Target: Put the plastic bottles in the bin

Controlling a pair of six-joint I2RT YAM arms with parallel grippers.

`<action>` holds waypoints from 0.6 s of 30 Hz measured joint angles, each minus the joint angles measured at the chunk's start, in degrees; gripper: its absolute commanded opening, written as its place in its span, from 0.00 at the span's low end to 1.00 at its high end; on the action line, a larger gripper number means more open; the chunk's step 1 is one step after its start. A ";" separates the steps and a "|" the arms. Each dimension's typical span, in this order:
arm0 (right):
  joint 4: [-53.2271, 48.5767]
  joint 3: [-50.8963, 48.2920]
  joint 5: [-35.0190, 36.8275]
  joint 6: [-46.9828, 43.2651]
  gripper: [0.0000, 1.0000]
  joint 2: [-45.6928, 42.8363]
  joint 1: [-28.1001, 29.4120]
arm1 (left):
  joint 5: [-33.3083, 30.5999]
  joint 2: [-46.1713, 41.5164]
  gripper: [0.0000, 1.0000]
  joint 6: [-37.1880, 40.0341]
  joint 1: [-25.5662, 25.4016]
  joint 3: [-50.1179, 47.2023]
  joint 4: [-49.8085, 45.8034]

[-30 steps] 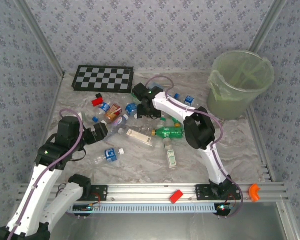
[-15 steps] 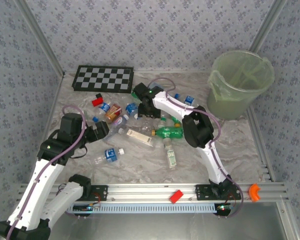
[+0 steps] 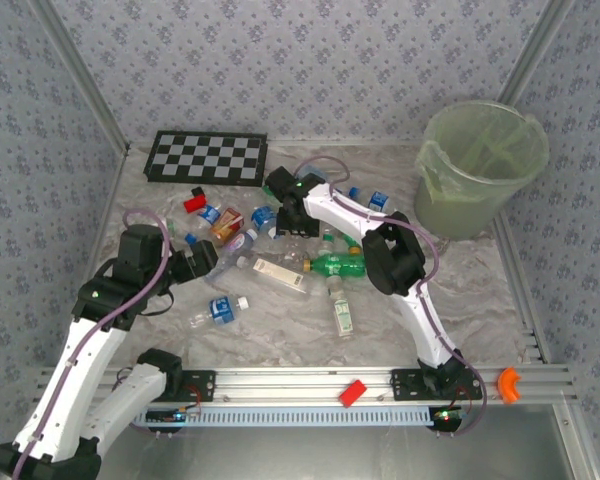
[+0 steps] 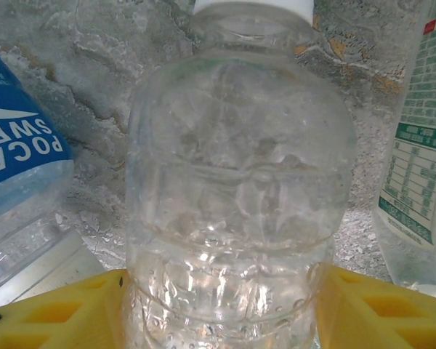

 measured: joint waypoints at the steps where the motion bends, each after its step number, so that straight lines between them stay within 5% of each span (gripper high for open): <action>1: -0.07 0.00 0.33 0.00 0.63 -0.04 0.04 | 0.00 0.00 1.00 0.02 0.00 0.24 0.02; 18: -3.48 0.11 4.28 -0.66 0.62 -22.10 -4.52 | 1.31 2.40 1.00 4.04 0.00 4.83 0.57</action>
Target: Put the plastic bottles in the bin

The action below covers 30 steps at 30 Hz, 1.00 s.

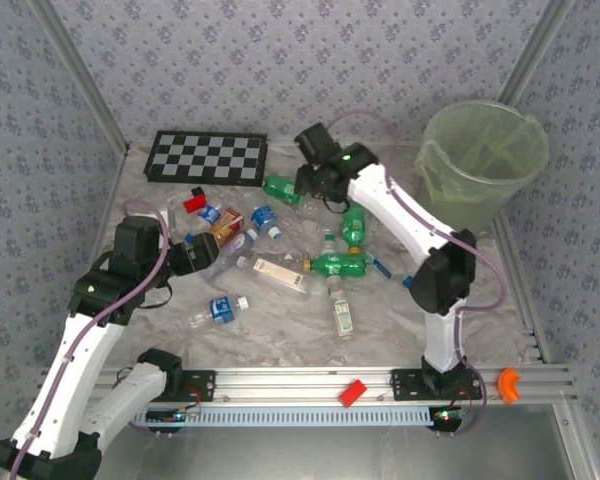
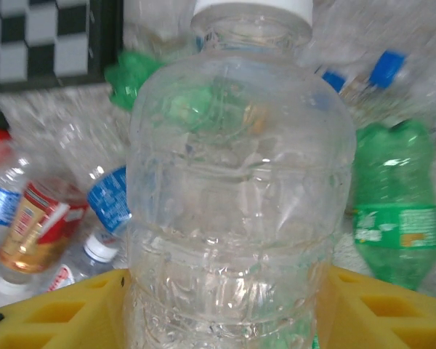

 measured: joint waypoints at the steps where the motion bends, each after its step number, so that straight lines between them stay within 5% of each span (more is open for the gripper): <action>1: -0.31 0.09 0.07 0.00 0.62 -1.57 -1.05 | 0.26 0.31 1.00 0.48 0.00 0.90 0.15; 17: -2.05 2.12 -2.10 -0.37 0.62 -17.59 -25.75 | 5.90 4.39 1.00 3.93 0.00 6.34 4.07; 23: -2.03 2.23 -5.05 0.48 0.62 -19.02 -37.88 | 6.88 5.49 1.00 4.37 -0.04 6.88 5.35; 30: -2.05 2.71 -8.11 1.31 0.62 -17.81 -45.20 | 7.50 5.86 1.00 4.39 -0.04 7.04 6.25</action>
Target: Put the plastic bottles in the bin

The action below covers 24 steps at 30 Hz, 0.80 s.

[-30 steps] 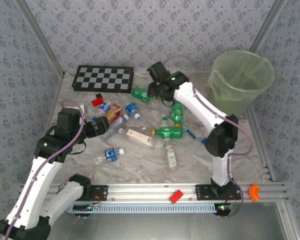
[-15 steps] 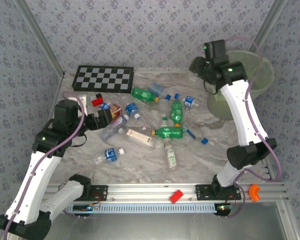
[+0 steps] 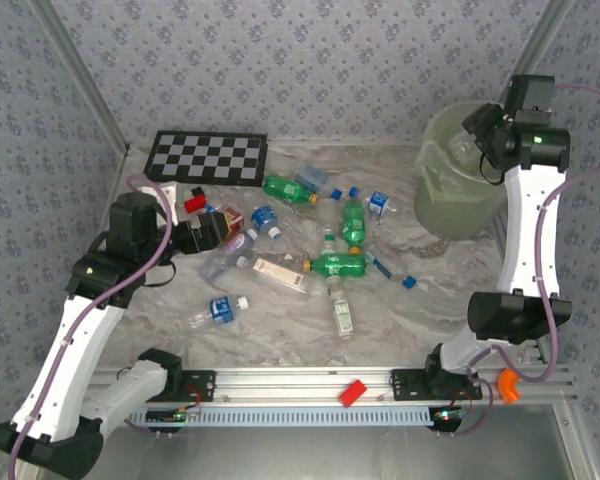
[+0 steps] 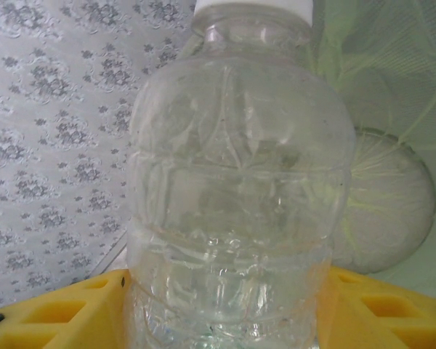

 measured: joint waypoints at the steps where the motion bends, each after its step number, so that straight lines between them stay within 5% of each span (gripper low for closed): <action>1: 0.00 0.52 -0.44 0.02 0.62 0.92 -0.59 | 0.00 0.02 1.00 0.00 0.00 0.02 0.26; 16: -0.26 3.93 -2.75 0.48 0.64 10.73 -4.17 | -0.09 0.37 1.00 -0.04 0.00 0.72 0.55; 19: -0.28 3.93 -2.82 0.87 0.71 10.75 -4.28 | -0.22 0.37 1.00 -0.07 0.00 0.72 0.55; 22: -0.26 4.00 -3.19 1.49 0.95 10.75 -4.28 | -0.24 0.39 1.00 -0.07 0.00 0.72 0.55; 24: -0.28 4.07 -3.19 1.44 1.00 10.75 -4.28 | -0.22 0.44 1.00 -0.09 0.00 0.72 0.55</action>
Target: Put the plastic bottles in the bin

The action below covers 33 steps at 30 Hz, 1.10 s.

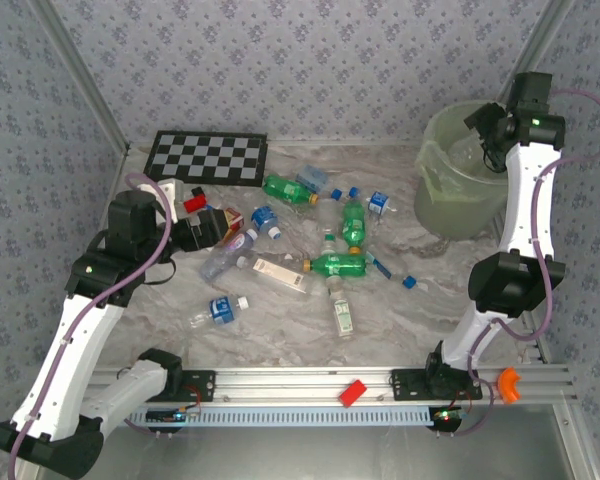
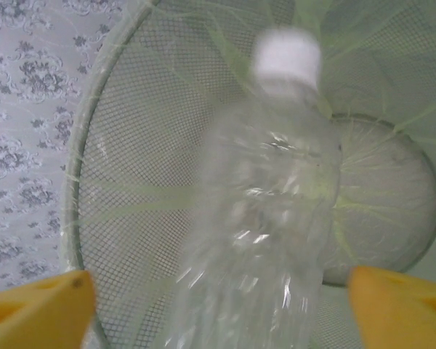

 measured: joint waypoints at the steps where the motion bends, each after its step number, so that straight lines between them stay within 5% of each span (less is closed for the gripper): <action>1: 0.04 0.07 0.00 -0.02 1.00 0.00 0.00 | 0.00 0.15 1.00 -0.07 0.00 0.00 0.00; 18: 0.33 -3.23 2.71 -2.45 1.00 -7.28 5.44 | -0.02 2.01 1.00 -1.53 0.00 -0.85 0.44; 33: 2.56 -5.88 12.90 -20.44 1.00 -8.81 30.86 | -0.22 6.32 1.00 -4.55 -0.22 -2.75 0.63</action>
